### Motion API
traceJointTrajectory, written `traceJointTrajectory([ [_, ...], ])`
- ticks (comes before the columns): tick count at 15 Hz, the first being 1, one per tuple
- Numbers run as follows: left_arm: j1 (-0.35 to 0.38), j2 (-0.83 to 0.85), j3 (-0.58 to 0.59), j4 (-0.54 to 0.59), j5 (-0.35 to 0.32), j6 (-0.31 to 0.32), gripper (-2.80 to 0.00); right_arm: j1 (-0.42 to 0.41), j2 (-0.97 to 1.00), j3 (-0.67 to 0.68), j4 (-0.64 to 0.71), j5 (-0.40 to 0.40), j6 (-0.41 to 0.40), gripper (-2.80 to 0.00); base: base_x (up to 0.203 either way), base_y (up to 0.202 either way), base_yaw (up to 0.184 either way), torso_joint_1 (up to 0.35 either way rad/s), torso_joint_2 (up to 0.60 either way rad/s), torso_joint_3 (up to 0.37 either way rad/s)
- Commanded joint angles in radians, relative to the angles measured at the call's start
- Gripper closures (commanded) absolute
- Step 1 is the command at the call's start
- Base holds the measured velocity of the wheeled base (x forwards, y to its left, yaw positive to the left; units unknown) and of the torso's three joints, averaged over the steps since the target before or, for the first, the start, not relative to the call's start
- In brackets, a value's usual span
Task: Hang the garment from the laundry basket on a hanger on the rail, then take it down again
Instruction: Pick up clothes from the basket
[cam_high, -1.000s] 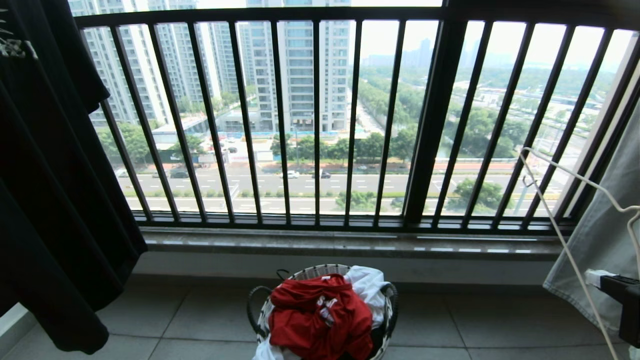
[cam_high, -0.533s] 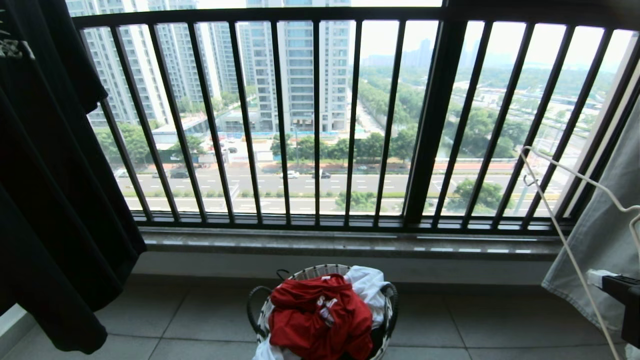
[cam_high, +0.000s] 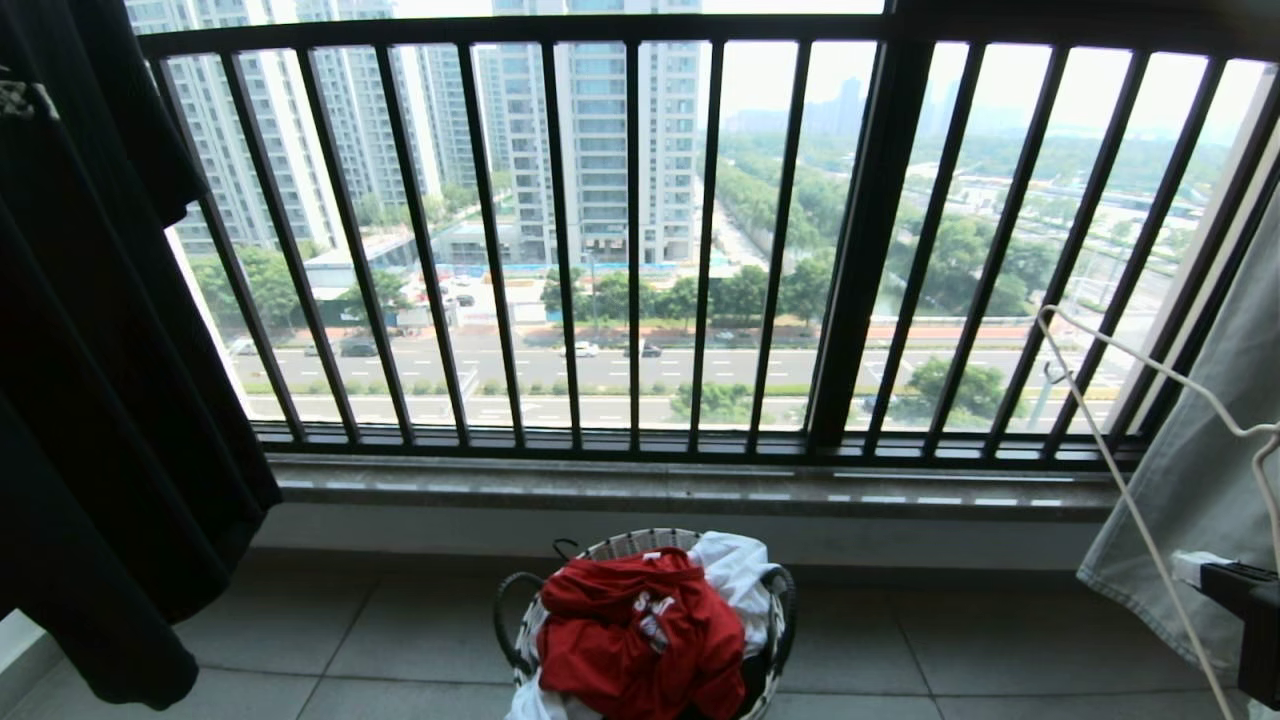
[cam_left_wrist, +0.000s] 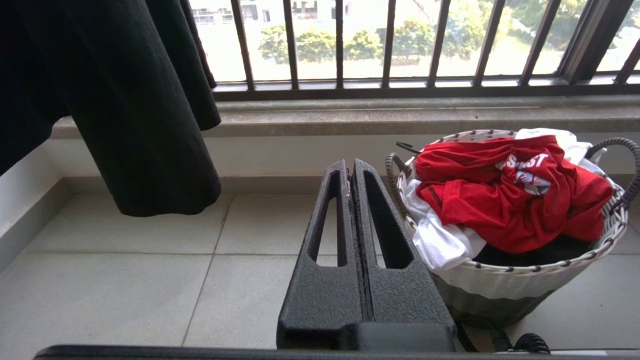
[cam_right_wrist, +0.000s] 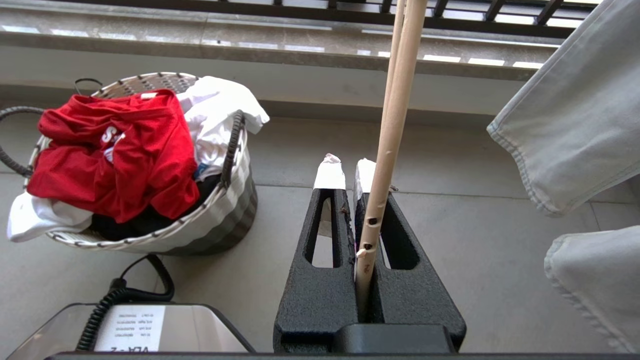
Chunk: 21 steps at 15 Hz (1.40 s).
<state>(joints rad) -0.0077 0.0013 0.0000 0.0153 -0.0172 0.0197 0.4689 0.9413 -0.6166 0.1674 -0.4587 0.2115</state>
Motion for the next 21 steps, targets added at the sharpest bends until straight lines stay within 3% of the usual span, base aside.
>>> traceJointTrajectory([
  [1,0.000,0.000,0.000,0.000,0.000,0.000,0.00,0.000,0.011,0.001,0.001,-0.002,0.002,0.00,0.000,0.000,0.000,0.000,0.00,0.000],
  [8,0.000,0.000,-0.003,0.000,0.021,0.006,0.00,0.000,0.010,0.014,0.001,-0.003,0.005,0.00,0.000,0.000,0.000,0.000,0.00,0.000],
  [11,0.000,0.020,-0.096,0.009,0.018,0.003,0.00,0.000,0.008,0.011,0.001,-0.006,0.005,0.00,0.000,0.000,0.000,0.000,0.00,0.000],
  [16,-0.036,0.367,-0.296,0.008,-0.014,0.038,0.00,0.000,0.008,0.009,0.000,-0.005,0.005,0.00,0.000,0.000,0.000,0.000,0.00,0.000],
  [21,-0.096,0.858,-0.594,0.011,-0.122,0.101,0.00,0.000,0.008,0.012,-0.016,-0.005,0.002,0.00,0.000,0.000,0.000,0.000,0.00,0.000],
])
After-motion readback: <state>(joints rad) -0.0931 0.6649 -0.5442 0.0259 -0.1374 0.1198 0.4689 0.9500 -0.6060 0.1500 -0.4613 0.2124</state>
